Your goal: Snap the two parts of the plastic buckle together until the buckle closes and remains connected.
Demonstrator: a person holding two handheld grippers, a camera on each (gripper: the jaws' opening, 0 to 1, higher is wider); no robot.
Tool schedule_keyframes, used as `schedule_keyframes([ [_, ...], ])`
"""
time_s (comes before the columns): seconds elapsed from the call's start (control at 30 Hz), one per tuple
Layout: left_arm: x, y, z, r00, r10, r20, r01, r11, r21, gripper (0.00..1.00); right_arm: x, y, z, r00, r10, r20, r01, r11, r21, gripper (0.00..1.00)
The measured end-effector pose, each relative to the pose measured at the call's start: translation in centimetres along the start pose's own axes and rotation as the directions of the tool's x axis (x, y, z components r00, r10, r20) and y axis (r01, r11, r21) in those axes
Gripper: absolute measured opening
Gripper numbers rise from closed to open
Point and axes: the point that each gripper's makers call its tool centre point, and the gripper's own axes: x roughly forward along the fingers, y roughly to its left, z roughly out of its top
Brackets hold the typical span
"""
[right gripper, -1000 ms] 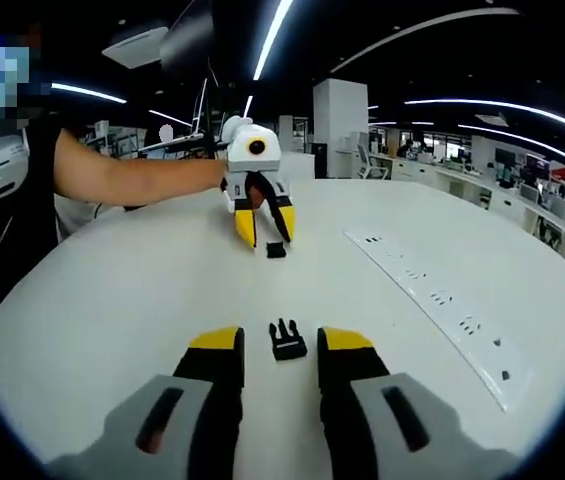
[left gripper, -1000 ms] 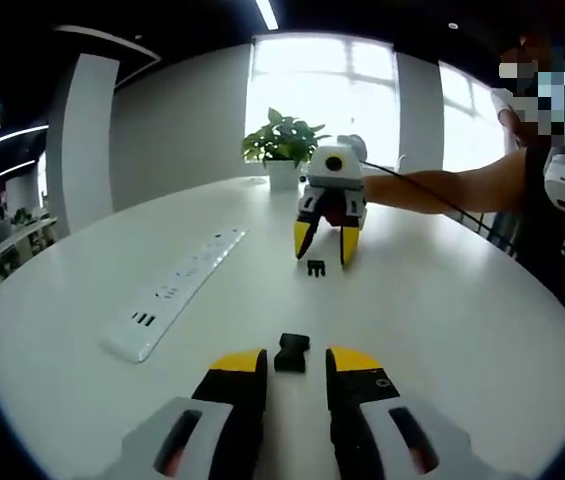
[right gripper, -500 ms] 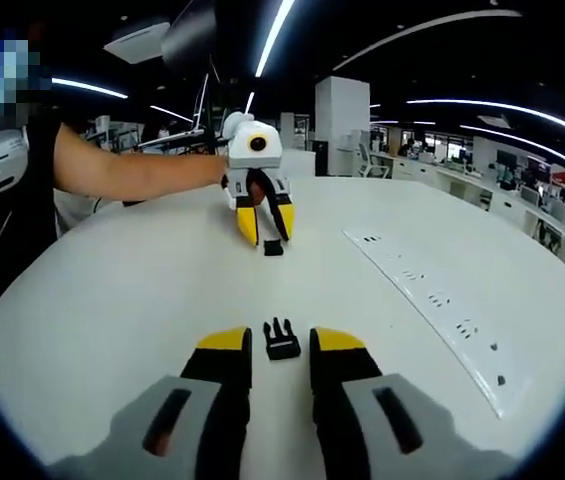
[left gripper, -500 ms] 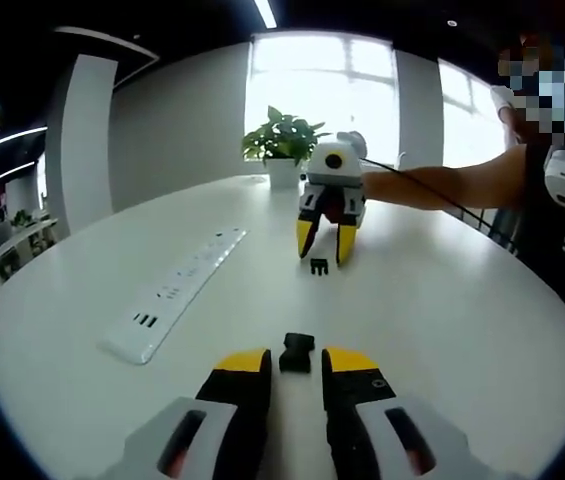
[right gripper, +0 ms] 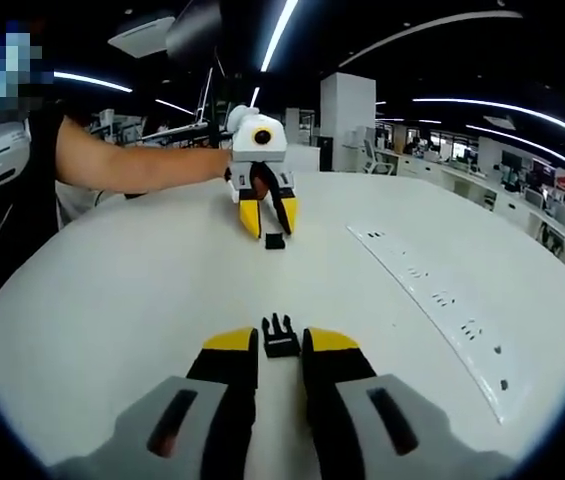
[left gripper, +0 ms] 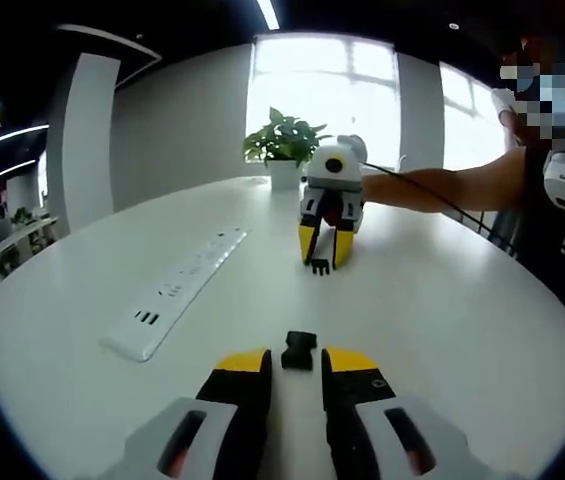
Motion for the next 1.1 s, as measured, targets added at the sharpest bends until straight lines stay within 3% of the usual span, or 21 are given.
schedule_keyframes([
  [0.4,0.29,-0.26,-0.48,1.000,-0.014,-0.028,0.015,1.000,0.018,0.15,-0.17,0.51,-0.05,1.000,0.011,-0.006,-0.011,1.000,0.000,0.18],
  [1.1,0.44,-0.57,-0.48,1.000,-0.017,-0.023,0.018,0.999,0.032,0.12,-0.31,0.53,-0.12,1.000,0.026,0.014,-0.026,1.000,-0.002,0.15],
])
